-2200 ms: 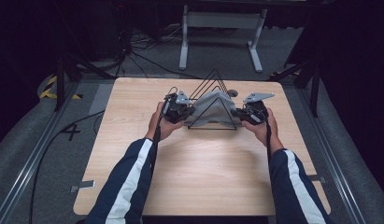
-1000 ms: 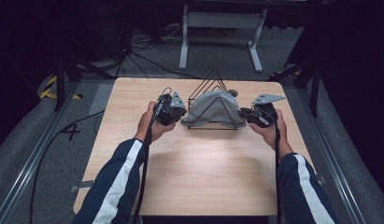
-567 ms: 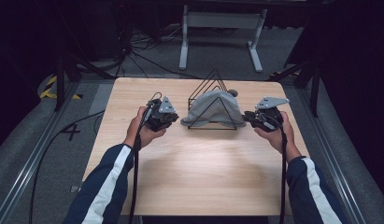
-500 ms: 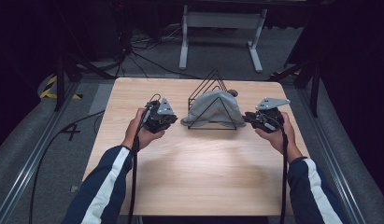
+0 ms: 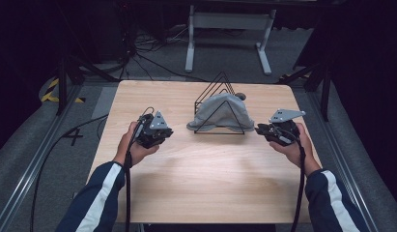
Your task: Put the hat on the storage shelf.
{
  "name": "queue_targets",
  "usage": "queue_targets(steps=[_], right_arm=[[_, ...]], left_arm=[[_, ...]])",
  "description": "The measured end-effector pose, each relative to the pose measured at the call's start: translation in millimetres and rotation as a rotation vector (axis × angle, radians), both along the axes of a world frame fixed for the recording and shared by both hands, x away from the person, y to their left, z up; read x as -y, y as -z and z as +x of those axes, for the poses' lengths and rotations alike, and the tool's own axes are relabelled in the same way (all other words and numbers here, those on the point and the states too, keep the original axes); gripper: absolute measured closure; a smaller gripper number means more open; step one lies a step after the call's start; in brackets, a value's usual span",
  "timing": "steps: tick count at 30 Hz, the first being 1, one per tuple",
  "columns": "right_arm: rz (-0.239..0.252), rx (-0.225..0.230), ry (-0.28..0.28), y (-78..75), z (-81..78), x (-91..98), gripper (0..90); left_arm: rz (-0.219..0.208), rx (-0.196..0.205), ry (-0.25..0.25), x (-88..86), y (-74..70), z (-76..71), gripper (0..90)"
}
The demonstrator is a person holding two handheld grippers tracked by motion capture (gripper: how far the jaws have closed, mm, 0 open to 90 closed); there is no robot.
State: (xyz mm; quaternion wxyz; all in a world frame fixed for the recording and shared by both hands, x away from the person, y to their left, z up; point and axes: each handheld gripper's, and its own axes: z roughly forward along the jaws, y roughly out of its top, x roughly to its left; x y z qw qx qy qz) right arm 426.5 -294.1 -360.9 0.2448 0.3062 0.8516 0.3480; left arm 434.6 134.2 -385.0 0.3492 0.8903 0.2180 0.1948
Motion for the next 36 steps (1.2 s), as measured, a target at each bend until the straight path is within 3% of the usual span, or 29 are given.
queue_targets(steps=[12,22,30,36], right_arm=[[-0.01,-0.018,-0.013,13.4,-22.2,13.5,76.2],[-0.012,-0.022,-0.006,28.3,-43.2,27.8,71.4],[0.002,-0.047,-0.004,41.1,-56.1,42.9,67.7],[0.013,-0.074,-0.001,52.4,-64.9,54.7,57.9]], left_arm=[[0.058,-0.02,-0.011,-28.3,17.8,-21.6,83.2],[0.074,-0.033,-0.041,-60.7,29.2,-37.5,78.1],[0.097,-0.051,-0.048,-76.2,39.3,-53.1,67.0],[0.102,-0.082,-0.042,-83.4,52.4,-60.7,54.9]])
